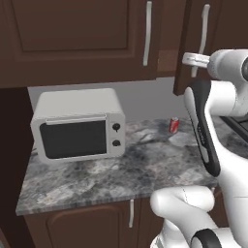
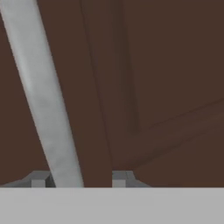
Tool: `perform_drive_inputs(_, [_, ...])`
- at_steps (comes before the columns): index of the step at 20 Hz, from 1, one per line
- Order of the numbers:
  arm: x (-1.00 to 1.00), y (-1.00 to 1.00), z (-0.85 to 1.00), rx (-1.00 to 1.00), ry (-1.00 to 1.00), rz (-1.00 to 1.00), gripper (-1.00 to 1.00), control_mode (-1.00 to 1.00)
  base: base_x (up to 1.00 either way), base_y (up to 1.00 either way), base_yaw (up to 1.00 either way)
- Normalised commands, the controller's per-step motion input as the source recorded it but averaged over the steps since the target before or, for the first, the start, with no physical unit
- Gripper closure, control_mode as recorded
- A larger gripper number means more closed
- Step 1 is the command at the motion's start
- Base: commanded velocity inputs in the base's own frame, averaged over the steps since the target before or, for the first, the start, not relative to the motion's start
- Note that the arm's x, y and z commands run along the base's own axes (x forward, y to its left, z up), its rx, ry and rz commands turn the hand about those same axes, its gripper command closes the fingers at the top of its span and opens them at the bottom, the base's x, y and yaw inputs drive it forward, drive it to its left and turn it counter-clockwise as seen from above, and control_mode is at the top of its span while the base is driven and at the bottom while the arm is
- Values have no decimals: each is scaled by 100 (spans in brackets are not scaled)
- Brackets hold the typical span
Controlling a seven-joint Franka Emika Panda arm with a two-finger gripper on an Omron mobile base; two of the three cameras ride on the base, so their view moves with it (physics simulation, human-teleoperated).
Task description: Pick the dish brush and sponge from the cabinet and place them on the counter.
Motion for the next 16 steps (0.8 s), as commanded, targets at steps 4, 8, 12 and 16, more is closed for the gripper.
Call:
perform_drive_inputs(4, [-38,-58,32,8,0,0,100,-100,0,0,0])
perform_drive_inputs(8, [-36,-62,29,8,1,0,100,-100,0,0,0])
perform_drive_inputs(12, [-40,-67,27,9,0,0,100,-100,0,0,0])
perform_drive_inputs(16, [-42,-71,26,8,0,1,100,-100,0,0,0])
